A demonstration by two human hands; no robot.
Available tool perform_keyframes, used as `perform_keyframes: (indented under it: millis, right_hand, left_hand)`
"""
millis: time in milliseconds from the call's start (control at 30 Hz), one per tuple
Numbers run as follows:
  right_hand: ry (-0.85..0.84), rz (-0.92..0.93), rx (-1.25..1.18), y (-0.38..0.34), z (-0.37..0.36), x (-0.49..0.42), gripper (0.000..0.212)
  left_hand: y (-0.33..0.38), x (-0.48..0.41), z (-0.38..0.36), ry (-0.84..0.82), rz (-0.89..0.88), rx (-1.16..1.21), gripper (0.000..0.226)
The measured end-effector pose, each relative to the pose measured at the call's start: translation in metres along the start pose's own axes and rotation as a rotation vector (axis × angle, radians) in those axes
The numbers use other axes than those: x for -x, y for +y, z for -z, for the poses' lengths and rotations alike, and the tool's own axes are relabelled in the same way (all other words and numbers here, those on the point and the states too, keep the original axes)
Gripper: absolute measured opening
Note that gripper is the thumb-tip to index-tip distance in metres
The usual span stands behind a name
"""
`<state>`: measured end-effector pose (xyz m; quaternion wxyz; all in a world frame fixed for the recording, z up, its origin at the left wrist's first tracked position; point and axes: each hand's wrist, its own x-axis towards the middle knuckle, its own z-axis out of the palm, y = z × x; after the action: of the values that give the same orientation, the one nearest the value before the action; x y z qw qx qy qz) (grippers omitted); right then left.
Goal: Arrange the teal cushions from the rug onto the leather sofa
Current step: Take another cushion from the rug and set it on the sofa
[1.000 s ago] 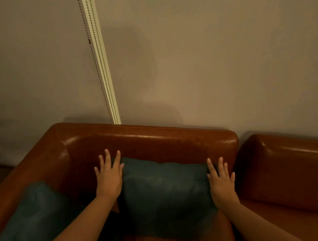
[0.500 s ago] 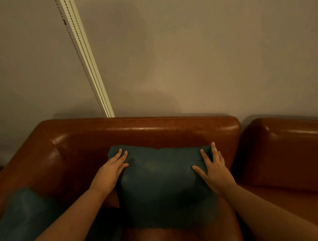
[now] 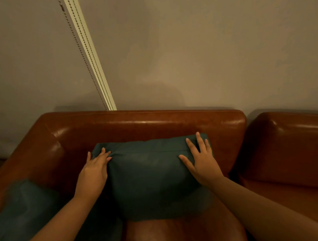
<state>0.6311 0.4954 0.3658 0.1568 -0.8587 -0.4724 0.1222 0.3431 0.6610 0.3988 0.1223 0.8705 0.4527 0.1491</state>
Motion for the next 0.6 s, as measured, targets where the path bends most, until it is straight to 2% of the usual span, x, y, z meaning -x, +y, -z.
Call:
perform_keyframes:
  millis: [67,133,233,300,367,467,533,600]
  right_hand:
    - [-0.02,-0.035,0.048,-0.004,-0.003,-0.003,0.091]
    - [-0.029,-0.078,0.228,-0.007,-0.006,-0.002,0.089]
    - [0.009,-0.118,0.507,-0.014,-0.006,0.0,0.098]
    - [0.087,-0.054,0.524,-0.021,-0.006,0.001,0.101]
    - [0.113,0.126,0.466,-0.03,-0.009,0.0,0.098]
    - [-0.105,0.366,0.381,-0.055,-0.016,-0.005,0.107]
    - [-0.228,0.381,0.356,-0.068,-0.02,-0.012,0.119]
    - [-0.273,0.366,0.336,-0.078,-0.019,-0.023,0.131]
  left_hand:
    - [-0.001,-0.004,0.0,-0.028,0.005,0.01,0.035]
    - [0.002,-0.015,0.0,-0.094,0.04,0.0,0.039]
    - [-0.001,-0.03,-0.007,-0.237,0.159,-0.196,0.067]
    - [-0.008,-0.033,-0.008,-0.262,0.265,-0.266,0.086]
    - [-0.018,-0.03,-0.007,-0.233,0.316,-0.305,0.103]
    - [-0.036,-0.019,0.002,-0.184,0.291,-0.416,0.112]
    - [-0.051,-0.008,0.012,-0.207,0.297,-0.512,0.111]
    - [-0.064,0.003,0.026,-0.232,0.331,-0.631,0.112]
